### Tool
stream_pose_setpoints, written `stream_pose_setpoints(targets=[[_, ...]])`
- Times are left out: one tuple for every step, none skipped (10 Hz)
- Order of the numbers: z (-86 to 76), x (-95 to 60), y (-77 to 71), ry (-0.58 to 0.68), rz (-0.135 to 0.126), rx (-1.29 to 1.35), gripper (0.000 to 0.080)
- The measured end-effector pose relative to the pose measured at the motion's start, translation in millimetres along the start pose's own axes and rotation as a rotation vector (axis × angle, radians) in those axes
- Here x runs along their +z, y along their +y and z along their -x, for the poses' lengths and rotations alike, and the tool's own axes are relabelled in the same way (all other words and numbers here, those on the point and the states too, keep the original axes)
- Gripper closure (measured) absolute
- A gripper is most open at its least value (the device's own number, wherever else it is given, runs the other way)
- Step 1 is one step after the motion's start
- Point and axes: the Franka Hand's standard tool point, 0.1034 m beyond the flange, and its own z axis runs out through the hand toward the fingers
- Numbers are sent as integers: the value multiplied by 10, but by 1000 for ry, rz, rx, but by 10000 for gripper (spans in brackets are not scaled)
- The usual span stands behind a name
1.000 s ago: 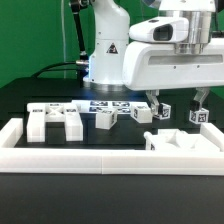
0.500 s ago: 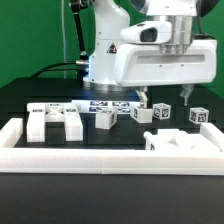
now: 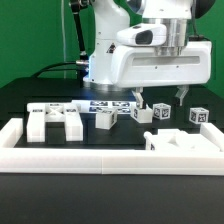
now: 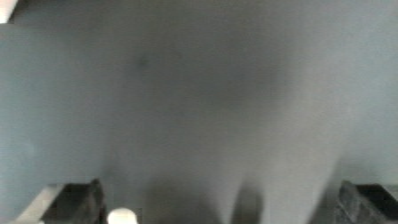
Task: Assemble chair
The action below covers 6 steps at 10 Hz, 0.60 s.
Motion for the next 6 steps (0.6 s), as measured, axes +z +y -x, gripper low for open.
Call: stream_pose_setpoints(targets=[[184,62,-8,4,2,6,151],[345,120,-40,2,2,5,151],[462,172,-41,0,1,15,151],[590,224,-53,-17,-2,21,151],[572,214,-71,-54,-11,17,151],[530,202,-63,-44,-9,16,151]])
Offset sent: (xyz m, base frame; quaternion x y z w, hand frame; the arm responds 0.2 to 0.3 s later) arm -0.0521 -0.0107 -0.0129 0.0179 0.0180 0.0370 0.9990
